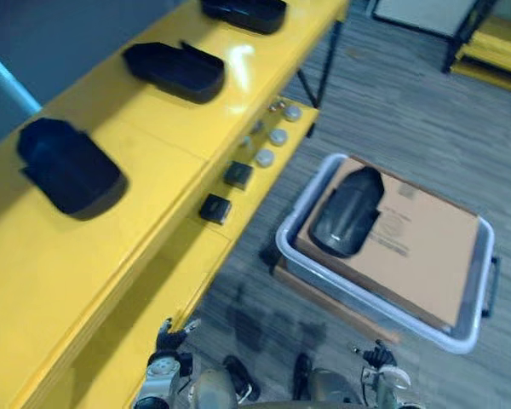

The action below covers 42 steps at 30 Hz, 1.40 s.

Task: Walk over and take plastic housings, then place them on the shelf

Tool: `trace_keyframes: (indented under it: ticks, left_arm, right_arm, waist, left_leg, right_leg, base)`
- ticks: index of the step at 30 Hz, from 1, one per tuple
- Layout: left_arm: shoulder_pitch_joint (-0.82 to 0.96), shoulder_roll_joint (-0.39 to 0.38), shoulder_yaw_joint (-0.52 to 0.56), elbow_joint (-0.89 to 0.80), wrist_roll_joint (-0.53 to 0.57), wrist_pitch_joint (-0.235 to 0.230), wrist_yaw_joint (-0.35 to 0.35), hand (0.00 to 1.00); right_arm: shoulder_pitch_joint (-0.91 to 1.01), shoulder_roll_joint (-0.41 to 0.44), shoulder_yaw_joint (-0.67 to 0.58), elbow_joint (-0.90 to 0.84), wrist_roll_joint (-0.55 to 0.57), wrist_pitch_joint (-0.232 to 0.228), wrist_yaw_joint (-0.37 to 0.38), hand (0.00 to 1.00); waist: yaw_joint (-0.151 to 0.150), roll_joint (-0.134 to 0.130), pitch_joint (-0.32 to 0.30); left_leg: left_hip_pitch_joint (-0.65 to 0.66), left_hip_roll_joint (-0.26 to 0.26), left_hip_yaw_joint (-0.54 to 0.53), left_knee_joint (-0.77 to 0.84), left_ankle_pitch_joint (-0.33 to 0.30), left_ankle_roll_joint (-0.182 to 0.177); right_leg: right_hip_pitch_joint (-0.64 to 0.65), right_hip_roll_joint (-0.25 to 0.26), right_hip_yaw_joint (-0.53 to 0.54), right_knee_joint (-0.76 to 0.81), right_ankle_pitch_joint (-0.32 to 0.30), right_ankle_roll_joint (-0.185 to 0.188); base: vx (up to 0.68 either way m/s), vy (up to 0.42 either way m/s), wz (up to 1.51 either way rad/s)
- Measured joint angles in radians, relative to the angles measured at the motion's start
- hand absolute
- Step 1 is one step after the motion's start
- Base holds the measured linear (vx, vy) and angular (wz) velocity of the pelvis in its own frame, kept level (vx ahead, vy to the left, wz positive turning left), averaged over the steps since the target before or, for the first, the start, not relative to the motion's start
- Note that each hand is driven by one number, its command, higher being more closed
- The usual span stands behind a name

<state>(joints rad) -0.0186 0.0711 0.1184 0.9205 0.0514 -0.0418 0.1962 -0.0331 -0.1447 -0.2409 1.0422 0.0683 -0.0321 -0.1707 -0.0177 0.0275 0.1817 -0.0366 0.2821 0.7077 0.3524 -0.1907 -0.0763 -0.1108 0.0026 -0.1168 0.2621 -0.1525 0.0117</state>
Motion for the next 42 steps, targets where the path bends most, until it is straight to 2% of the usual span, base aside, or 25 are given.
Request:
trace_keyframes:
  ticks: [1, 3, 4, 5, 7, 8, 9, 11, 12, 13, 15, 17, 22, 27, 30, 37, 40, 42]
  left_arm:
    - [0.0, -0.008, -0.008, 0.001, 0.0, 0.001, 0.0, 0.0]
    - [0.0, -0.019, -0.029, 0.003, 0.0, 0.002, -0.001, 0.0]
    - [0.0, -0.023, -0.042, 0.006, 0.0, 0.003, -0.002, 0.0]
    - [-0.002, -0.03, -0.047, 0.016, 0.0, 0.004, -0.003, 0.0]
    - [0.008, -0.032, -0.048, 0.017, 0.0, 0.011, -0.01, 0.0]
    - [0.02, -0.032, -0.048, 0.019, -0.001, 0.014, -0.016, 0.0]
    - [0.04, -0.029, -0.047, 0.022, -0.001, 0.015, -0.021, 0.0]
    - [0.042, -0.024, -0.047, 0.043, -0.002, 0.017, -0.02, 0.0]
    - [0.039, -0.026, -0.048, 0.045, -0.002, 0.016, -0.02, 0.0]
    - [0.036, -0.026, -0.047, 0.046, -0.002, 0.016, -0.02, 0.0]
    - [0.036, -0.026, -0.042, 0.051, -0.002, 0.017, -0.02, 0.0]
    - [0.036, -0.021, -0.036, 0.059, -0.002, 0.017, -0.02, 0.0]
    - [0.012, -0.023, -0.016, 0.071, -0.002, 0.017, -0.019, 0.0]
    - [0.018, -0.028, 0.016, 0.087, -0.002, 0.017, -0.015, 0.0]
    - [0.02, -0.03, 0.043, 0.093, -0.003, 0.019, -0.013, 0.0]
    - [0.03, -0.026, 0.049, 0.093, -0.003, 0.034, 0.001, 0.0]
    - [0.049, -0.024, 0.048, 0.092, -0.002, 0.038, 0.002, 0.0]
    - [0.051, -0.024, 0.047, 0.09, -0.002, 0.038, 0.003, 0.0]
  right_arm:
    - [0.006, -0.002, -0.022, -0.006, 0.001, -0.001, 0.0, 0.0]
    - [0.018, -0.003, -0.054, -0.013, 0.012, -0.003, -0.001, 0.0]
    - [0.029, 0.0, -0.068, -0.016, 0.03, -0.003, -0.002, 0.0]
    - [0.032, 0.0, -0.078, -0.017, 0.055, -0.003, -0.002, 0.0]
    - [0.031, 0.003, -0.107, -0.012, 0.09, -0.004, -0.004, 0.0]
    - [0.031, 0.001, -0.108, -0.009, 0.101, -0.004, -0.007, 0.0]
    - [0.033, -0.002, -0.116, -0.008, 0.115, -0.004, -0.01, 0.0]
    - [0.038, 0.012, -0.12, -0.008, 0.122, -0.004, -0.011, 0.0]
    - [0.044, 0.018, -0.139, -0.008, 0.131, -0.003, -0.014, 0.0]
    - [0.045, 0.021, -0.152, -0.008, 0.134, -0.003, -0.019, 0.0]
    - [0.049, 0.024, -0.186, -0.008, 0.154, -0.003, -0.026, 0.0]
    - [0.055, 0.025, -0.212, -0.008, 0.159, -0.003, -0.031, 0.0]
    - [0.057, 0.021, -0.261, -0.006, 0.167, -0.007, -0.043, 0.0]
    - [0.06, 0.018, -0.261, 0.006, 0.167, -0.007, -0.043, 0.0]
    - [0.076, 0.019, -0.277, 0.006, 0.167, -0.004, -0.045, 0.0]
    - [0.078, 0.021, -0.363, 0.0, 0.199, -0.004, -0.066, 0.0]
    - [0.069, 0.022, -0.402, -0.102, 0.209, -0.002, -0.092, 0.0]
    - [0.067, 0.014, -0.429, -0.277, 0.205, -0.008, -0.122, 0.0]
  waist:
    - [-0.008, 0.0, 0.0]
    - [-0.012, 0.001, 0.0]
    - [-0.015, 0.003, 0.001]
    - [-0.016, 0.0, 0.005]
    - [-0.013, 0.011, 0.009]
    - [-0.007, 0.019, 0.009]
    - [0.007, 0.037, 0.003]
    - [0.013, 0.047, -0.007]
    - [0.002, 0.045, -0.012]
    - [0.001, 0.046, -0.013]
    - [0.004, 0.047, -0.017]
    - [0.005, 0.046, -0.024]
    - [0.005, 0.058, -0.045]
    - [0.005, 0.069, -0.072]
    - [0.003, 0.061, -0.089]
    - [0.005, 0.043, -0.105]
    - [0.01, 0.035, -0.108]
    - [0.008, 0.035, -0.108]
  left_leg:
    - [0.011, 0.001, -0.01, 0.014, 0.0, 0.0]
    - [0.009, 0.0, -0.063, 0.069, -0.001, 0.0]
    - [-0.02, -0.009, -0.153, 0.117, -0.007, 0.004]
    - [-0.054, -0.051, -0.307, 0.135, -0.042, 0.01]
    - [-0.078, -0.132, -0.486, 0.116, -0.063, -0.014]
    - [-0.079, -0.161, -0.525, 0.079, -0.063, -0.015]
    - [-0.066, -0.174, -0.53, 0.023, -0.078, 0.018]
    - [-0.053, -0.18, -0.475, 0.004, -0.091, 0.03]
    - [-0.046, -0.188, -0.451, -0.008, -0.095, 0.037]
    - [-0.043, -0.192, -0.44, -0.014, -0.096, 0.04]
    - [-0.015, -0.2, -0.377, -0.05, -0.08, 0.07]
    - [0.014, -0.218, -0.375, -0.087, -0.061, 0.082]
    - [0.069, -0.239, -0.359, -0.117, -0.051, 0.085]
    - [0.106, -0.252, -0.333, -0.13, -0.051, 0.086]
    - [0.118, -0.275, -0.349, -0.128, -0.051, 0.086]
    - [0.122, -0.304, -0.407, -0.127, -0.051, 0.086]
    - [0.121, -0.306, -0.409, -0.13, -0.051, 0.086]
    - [0.12, -0.309, -0.424, -0.136, -0.049, 0.088]
  right_leg:
    - [-0.003, 0.001, 0.015, 0.027, -0.016, -0.012]
    - [-0.019, -0.005, 0.055, 0.083, -0.039, -0.012]
    - [-0.019, -0.006, 0.081, 0.092, -0.047, -0.021]
    - [-0.02, -0.007, 0.105, 0.093, -0.05, -0.026]
    - [-0.02, -0.006, 0.161, 0.096, -0.054, -0.033]
    - [-0.022, -0.003, 0.195, 0.099, -0.052, -0.027]
    - [-0.051, 0.02, 0.26, 0.12, -0.063, 0.0]
    - [-0.051, 0.014, 0.294, 0.102, -0.049, 0.02]
    - [-0.051, 0.008, 0.308, 0.068, -0.027, 0.043]
    - [-0.051, 0.005, 0.318, 0.053, -0.01, 0.05]
    - [-0.04, -0.006, 0.338, -0.007, 0.03, 0.063]
    - [-0.01, -0.018, 0.324, -0.065, 0.064, 0.068]
    - [0.04, -0.038, 0.303, -0.147, 0.116, 0.092]
    - [0.048, -0.04, 0.269, -0.176, 0.16, 0.085]
    - [0.08, -0.066, 0.193, -0.222, 0.176, 0.076]
    - [0.126, -0.101, 0.089, -0.258, 0.183, 0.075]
    - [0.127, -0.104, 0.079, -0.258, 0.183, 0.075]
    - [0.126, -0.107, 0.06, -0.258, 0.183, 0.075]
  base:
    - [-0.03, -0.099, -0.46]
    - [-0.04, -0.039, -0.49]
    - [-0.07, 0.045, -0.46]
    - [-0.07, 0.082, -0.48]
    - [-0.07, 0.172, -0.77]
    - [-0.08, 0.241, -1.43]
    - [-0.06, 0.248, -1.35]
    - [-0.02, 0.197, -0.92]
    - [0.04, 0.146, -0.48]
    - [0.07, 0.201, -0.53]
    - [0.11, 0.194, -0.67]
    - [0.16, 0.142, -0.57]
    - [0.12, 0.08, -0.39]
    - [0.06, 0.06, -0.51]
    - [0.03, 0.045, -0.12]
    - [-0.02, 0.028, 0.23]
    - [-0.06, -0.008, 0.07]
    - [-0.08, -0.03, 0.08]
